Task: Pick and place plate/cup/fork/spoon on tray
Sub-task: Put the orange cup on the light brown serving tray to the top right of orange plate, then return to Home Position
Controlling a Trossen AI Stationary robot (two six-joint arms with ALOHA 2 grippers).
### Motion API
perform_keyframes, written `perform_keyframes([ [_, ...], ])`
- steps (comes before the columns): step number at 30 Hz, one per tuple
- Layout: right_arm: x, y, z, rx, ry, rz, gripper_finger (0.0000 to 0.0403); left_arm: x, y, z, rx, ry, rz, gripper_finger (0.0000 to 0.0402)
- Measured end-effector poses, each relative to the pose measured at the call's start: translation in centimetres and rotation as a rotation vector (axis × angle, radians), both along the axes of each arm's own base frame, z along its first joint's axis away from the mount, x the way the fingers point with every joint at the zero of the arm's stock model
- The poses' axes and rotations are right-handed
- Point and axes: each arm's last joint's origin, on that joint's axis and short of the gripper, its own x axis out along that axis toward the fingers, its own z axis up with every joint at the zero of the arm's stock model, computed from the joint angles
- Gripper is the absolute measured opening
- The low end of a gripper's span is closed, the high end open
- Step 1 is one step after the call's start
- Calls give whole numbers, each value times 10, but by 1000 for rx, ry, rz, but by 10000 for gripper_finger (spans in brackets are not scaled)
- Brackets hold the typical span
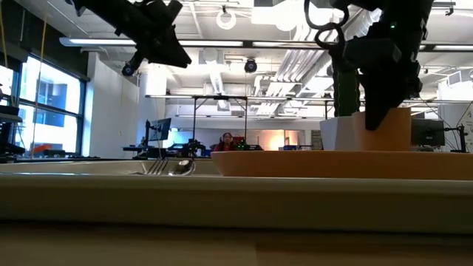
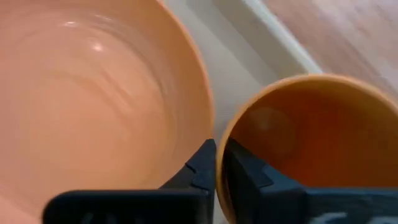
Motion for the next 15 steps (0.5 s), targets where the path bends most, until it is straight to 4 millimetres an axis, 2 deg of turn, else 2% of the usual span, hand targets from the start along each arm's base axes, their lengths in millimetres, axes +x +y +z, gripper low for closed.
perform_keyframes([
  [9, 2, 1, 9, -32, 10, 27, 134, 0, 1, 0, 5, 7, -6, 70],
  [15, -1, 1, 14, -21, -15, 2, 174, -2, 1, 0, -1, 18, -9, 70],
])
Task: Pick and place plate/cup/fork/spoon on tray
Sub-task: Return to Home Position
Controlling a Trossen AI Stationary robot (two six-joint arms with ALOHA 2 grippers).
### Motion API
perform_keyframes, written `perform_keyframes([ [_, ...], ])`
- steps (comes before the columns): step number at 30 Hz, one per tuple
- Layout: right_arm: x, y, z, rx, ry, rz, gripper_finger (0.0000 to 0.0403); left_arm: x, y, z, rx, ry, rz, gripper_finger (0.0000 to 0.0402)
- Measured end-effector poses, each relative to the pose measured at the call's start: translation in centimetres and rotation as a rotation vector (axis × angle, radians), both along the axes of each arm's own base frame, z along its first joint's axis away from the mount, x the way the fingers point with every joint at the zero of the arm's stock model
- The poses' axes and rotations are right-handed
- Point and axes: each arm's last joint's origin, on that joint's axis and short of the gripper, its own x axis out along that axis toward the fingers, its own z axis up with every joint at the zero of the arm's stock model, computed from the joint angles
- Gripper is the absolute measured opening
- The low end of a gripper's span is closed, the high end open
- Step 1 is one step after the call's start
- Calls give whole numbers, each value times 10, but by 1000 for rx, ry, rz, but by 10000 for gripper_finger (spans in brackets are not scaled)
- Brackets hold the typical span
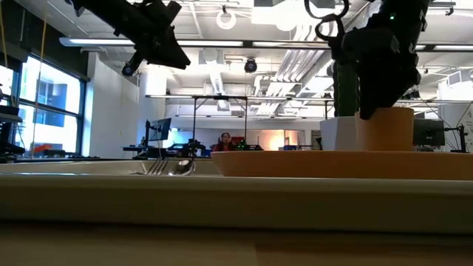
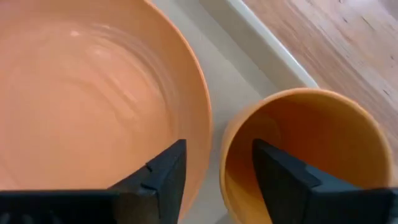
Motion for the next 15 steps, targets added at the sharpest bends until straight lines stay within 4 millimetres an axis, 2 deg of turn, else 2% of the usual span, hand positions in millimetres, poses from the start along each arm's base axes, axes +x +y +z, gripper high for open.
perform_keyframes([
  [4, -8, -3, 17, -18, -95, -50, 179, -5, -1, 6, 15, -16, -4, 70],
  [9, -20, -9, 51, -47, -346, -70, 179, -19, 0, 28, 92, -83, -9, 65],
  [15, -39, -15, 100, -169, -664, 74, 165, -36, 1, 47, 287, -71, -64, 23],
])
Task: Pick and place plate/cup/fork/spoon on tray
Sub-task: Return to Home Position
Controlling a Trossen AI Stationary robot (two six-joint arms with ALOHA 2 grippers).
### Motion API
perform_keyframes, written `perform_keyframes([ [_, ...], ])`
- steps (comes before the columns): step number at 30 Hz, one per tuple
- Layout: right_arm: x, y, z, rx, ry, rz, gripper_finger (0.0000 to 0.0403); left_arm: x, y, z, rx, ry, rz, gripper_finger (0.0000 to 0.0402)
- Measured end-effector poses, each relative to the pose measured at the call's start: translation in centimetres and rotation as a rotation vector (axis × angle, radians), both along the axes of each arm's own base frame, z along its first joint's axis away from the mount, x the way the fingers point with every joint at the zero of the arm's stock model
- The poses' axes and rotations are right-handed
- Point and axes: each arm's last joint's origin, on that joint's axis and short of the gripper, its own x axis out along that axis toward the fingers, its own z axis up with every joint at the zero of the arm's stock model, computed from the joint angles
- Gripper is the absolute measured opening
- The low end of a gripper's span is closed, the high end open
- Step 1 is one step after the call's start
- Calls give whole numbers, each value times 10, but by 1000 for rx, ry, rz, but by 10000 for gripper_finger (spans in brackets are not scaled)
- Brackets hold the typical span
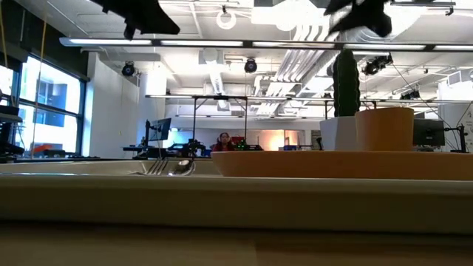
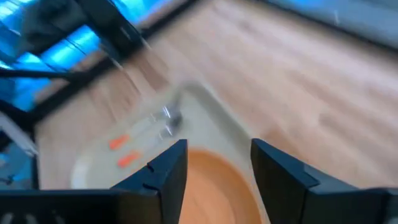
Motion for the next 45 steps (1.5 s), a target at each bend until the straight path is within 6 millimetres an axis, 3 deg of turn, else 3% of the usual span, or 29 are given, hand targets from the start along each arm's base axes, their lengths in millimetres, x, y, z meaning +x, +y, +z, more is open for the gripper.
perform_keyframes([
  [6, -32, -8, 32, -156, -155, 102, 104, -9, -3, 3, 111, 26, -167, 4],
  [11, -58, -14, 37, -292, -215, 161, 13, -16, -6, -33, 59, -104, -229, 1],
  [16, -73, -15, 29, -369, -362, 261, 20, -20, -12, -63, 97, -156, -349, 1],
  [21, -95, -15, 11, -478, -418, 476, 3, -22, -10, -67, 153, -116, -387, 0],
  [26, -117, -20, -12, -441, -553, 430, 1, -31, -9, -62, 313, -74, -391, 0],
  [32, -115, -23, -70, -483, -520, 324, 0, -34, -6, -69, 284, -19, -470, 0],
  [35, -111, -21, -92, -450, -502, 372, 0, -36, -4, -86, 263, -7, -458, 0],
  [40, -111, -18, -98, -441, -572, 470, 0, -46, -4, -107, 260, -228, -436, 0],
  [45, -116, -19, -96, -528, -598, 480, 0, -57, -6, -125, 274, -321, -413, 0],
])
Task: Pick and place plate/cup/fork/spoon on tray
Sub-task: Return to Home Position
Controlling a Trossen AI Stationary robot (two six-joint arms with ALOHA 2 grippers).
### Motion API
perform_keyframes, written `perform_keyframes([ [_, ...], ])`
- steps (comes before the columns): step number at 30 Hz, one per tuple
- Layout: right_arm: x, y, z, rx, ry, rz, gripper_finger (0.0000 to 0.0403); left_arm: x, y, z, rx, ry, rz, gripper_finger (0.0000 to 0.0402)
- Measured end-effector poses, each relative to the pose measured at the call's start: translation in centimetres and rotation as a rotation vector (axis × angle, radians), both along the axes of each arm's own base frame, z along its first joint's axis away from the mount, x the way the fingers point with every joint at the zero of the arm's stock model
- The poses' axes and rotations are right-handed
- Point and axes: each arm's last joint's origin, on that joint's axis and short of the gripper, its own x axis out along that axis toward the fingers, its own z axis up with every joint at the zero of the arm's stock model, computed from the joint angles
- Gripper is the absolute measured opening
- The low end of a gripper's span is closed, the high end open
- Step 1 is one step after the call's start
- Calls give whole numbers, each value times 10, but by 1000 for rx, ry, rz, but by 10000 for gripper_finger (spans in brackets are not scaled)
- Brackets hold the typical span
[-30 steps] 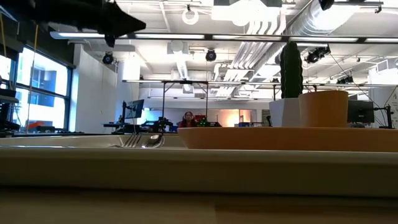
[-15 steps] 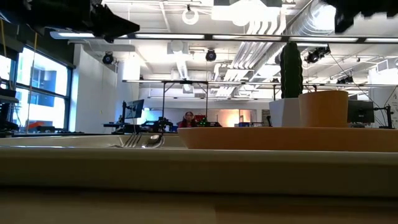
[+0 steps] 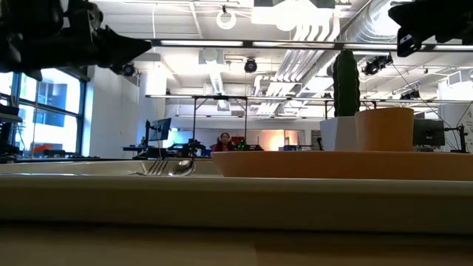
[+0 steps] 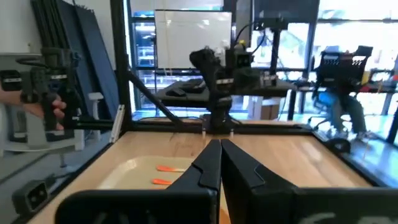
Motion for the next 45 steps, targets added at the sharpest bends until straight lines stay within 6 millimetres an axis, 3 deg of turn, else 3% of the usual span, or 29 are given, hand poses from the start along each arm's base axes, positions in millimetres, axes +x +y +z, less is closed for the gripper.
perform_keyframes([
  [5, -9, -2, 0, -14, -29, -4, 0, -5, -2, -9, -1, 5, 0, 0],
  [15, -8, -1, -6, 8, 18, 46, 0, -8, -5, -14, 31, 43, -51, 0],
  [26, 6, 2, -40, 51, -88, 15, 0, -12, 4, -18, 35, 87, 32, 0],
  [33, 7, -3, -43, -8, -60, -39, 0, -16, 12, -20, 23, 116, 3, 0],
  [42, 8, -3, -45, 56, -39, 37, 0, -16, 6, -16, 23, 78, -170, 0],
  [45, 8, -4, -47, 143, -9, 20, 0, -19, 5, -3, 44, -40, -166, 0],
])
